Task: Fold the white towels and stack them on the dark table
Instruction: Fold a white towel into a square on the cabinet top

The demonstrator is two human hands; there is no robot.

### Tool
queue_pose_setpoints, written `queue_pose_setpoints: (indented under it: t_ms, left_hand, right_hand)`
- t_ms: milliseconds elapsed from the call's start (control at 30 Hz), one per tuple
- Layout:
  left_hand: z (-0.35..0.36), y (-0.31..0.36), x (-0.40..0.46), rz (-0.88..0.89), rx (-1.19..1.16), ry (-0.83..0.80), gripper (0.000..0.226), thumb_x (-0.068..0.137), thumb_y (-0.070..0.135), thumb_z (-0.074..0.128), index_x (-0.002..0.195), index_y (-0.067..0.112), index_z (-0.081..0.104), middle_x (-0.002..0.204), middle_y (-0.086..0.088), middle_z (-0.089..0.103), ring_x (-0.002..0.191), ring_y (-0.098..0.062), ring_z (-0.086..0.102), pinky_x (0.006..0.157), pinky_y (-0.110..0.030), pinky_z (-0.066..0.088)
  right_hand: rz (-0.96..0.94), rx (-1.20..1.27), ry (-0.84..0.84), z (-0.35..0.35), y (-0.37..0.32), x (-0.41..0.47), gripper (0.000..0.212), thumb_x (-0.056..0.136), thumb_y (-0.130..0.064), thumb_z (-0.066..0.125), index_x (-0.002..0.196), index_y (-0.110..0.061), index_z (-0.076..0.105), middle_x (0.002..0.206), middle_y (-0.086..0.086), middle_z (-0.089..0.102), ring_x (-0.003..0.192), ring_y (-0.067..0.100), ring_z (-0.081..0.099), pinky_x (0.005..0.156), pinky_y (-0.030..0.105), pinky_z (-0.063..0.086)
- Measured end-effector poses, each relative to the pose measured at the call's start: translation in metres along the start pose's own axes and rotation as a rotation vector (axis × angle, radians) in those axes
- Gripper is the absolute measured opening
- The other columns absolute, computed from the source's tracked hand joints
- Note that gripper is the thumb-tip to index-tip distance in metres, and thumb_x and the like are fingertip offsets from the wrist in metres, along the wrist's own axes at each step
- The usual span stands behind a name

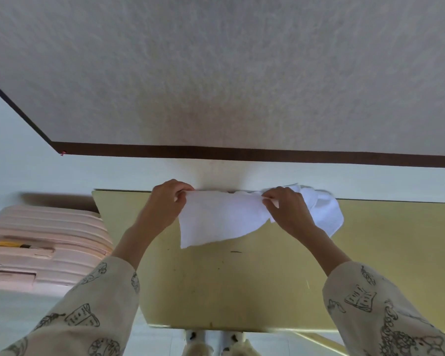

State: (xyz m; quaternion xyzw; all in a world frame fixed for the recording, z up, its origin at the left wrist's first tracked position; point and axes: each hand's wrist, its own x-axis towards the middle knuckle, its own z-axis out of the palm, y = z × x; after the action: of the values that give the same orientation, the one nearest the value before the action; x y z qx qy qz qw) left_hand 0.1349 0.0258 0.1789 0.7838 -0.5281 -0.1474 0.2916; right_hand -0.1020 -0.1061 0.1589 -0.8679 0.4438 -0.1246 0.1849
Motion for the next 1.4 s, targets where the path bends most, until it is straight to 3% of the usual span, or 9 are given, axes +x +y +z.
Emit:
queue_pose_setpoints:
  t_ms: [167, 267, 367, 467, 600, 800, 967, 1233, 1400]
  left_hand:
    - [0.022, -0.013, -0.041, -0.076, -0.031, -0.187, 0.027, 0.092, 0.005, 0.047, 0.103, 0.016, 0.069, 0.095, 0.007, 0.064, 0.085, -0.015, 0.058, 0.078, -0.024, 0.044]
    - [0.053, -0.032, -0.071, -0.103, 0.001, -0.402, 0.025, 0.092, 0.006, 0.047, 0.103, 0.013, 0.068, 0.095, 0.006, 0.064, 0.085, -0.012, 0.057, 0.074, -0.020, 0.039]
    - [0.088, -0.048, -0.099, -0.135, 0.038, -0.614, 0.024, 0.091, 0.006, 0.046, 0.105, 0.010, 0.065, 0.099, 0.000, 0.065, 0.082, -0.009, 0.053, 0.065, -0.009, 0.034]
    - [0.112, -0.057, -0.113, -0.198, 0.019, -0.701, 0.024, 0.091, 0.006, 0.046, 0.107, 0.007, 0.064, 0.099, -0.001, 0.063, 0.083, -0.009, 0.052, 0.065, -0.008, 0.034]
    - [0.130, -0.065, -0.101, -0.300, -0.033, -0.621, 0.018, 0.090, 0.008, 0.051, 0.102, 0.005, 0.065, 0.087, 0.003, 0.059, 0.083, -0.013, 0.053, 0.062, -0.009, 0.035]
    - [0.156, -0.086, -0.066, -0.528, -0.130, -0.455, 0.014, 0.088, 0.016, 0.060, 0.096, 0.005, 0.064, 0.085, -0.003, 0.061, 0.078, -0.017, 0.054, 0.070, -0.025, 0.036]
    - [0.177, -0.097, -0.051, -0.672, -0.199, -0.375, 0.016, 0.089, 0.019, 0.060, 0.096, 0.006, 0.063, 0.091, -0.005, 0.061, 0.085, -0.020, 0.056, 0.075, -0.028, 0.041]
    - [0.195, -0.101, -0.044, -0.748, -0.137, -0.341, 0.022, 0.091, 0.017, 0.055, 0.104, 0.002, 0.062, 0.091, -0.005, 0.057, 0.086, -0.019, 0.051, 0.080, -0.028, 0.039]
    - [0.193, -0.105, -0.045, -0.721, -0.087, -0.380, 0.016, 0.091, 0.017, 0.053, 0.096, 0.004, 0.061, 0.088, -0.005, 0.058, 0.082, -0.022, 0.052, 0.067, -0.028, 0.038]
  right_hand:
    - [0.043, 0.115, -0.200, 0.005, 0.020, -0.048, 0.019, 0.092, -0.022, 0.053, 0.102, -0.015, 0.068, 0.094, -0.005, 0.062, 0.091, 0.011, 0.053, 0.076, 0.025, 0.037]
    - [0.065, 0.069, -0.346, 0.027, 0.037, -0.078, 0.019, 0.092, -0.026, 0.054, 0.100, -0.016, 0.068, 0.091, -0.009, 0.058, 0.092, 0.012, 0.054, 0.075, 0.022, 0.033]
    - [0.127, 0.069, -0.500, 0.053, 0.048, -0.103, 0.020, 0.091, -0.024, 0.054, 0.099, -0.014, 0.069, 0.099, -0.002, 0.065, 0.095, 0.018, 0.057, 0.075, 0.024, 0.036]
    - [0.215, 0.108, -0.565, 0.074, 0.059, -0.117, 0.018, 0.090, -0.021, 0.055, 0.096, -0.012, 0.069, 0.102, 0.002, 0.067, 0.096, 0.020, 0.059, 0.075, 0.026, 0.039]
    - [0.379, 0.197, -0.530, 0.094, 0.074, -0.112, 0.017, 0.088, -0.023, 0.060, 0.096, -0.012, 0.070, 0.103, 0.003, 0.069, 0.100, 0.019, 0.061, 0.079, 0.026, 0.043]
    - [0.608, 0.443, -0.370, 0.120, 0.090, -0.076, 0.025, 0.087, -0.025, 0.064, 0.102, -0.006, 0.068, 0.107, 0.006, 0.069, 0.103, 0.019, 0.061, 0.077, 0.021, 0.036]
    - [0.668, 0.443, -0.366, 0.144, 0.109, -0.049, 0.025, 0.090, -0.019, 0.058, 0.110, -0.005, 0.064, 0.113, 0.008, 0.065, 0.104, 0.018, 0.058, 0.075, 0.018, 0.033]
    - [0.719, 0.399, -0.336, 0.163, 0.121, -0.036, 0.027, 0.091, -0.020, 0.058, 0.113, -0.004, 0.063, 0.117, 0.008, 0.063, 0.112, 0.019, 0.054, 0.082, 0.020, 0.035]
    - [0.710, 0.327, -0.350, 0.166, 0.121, -0.032, 0.033, 0.090, -0.024, 0.058, 0.116, -0.004, 0.060, 0.118, 0.010, 0.063, 0.111, 0.022, 0.055, 0.080, 0.021, 0.035]
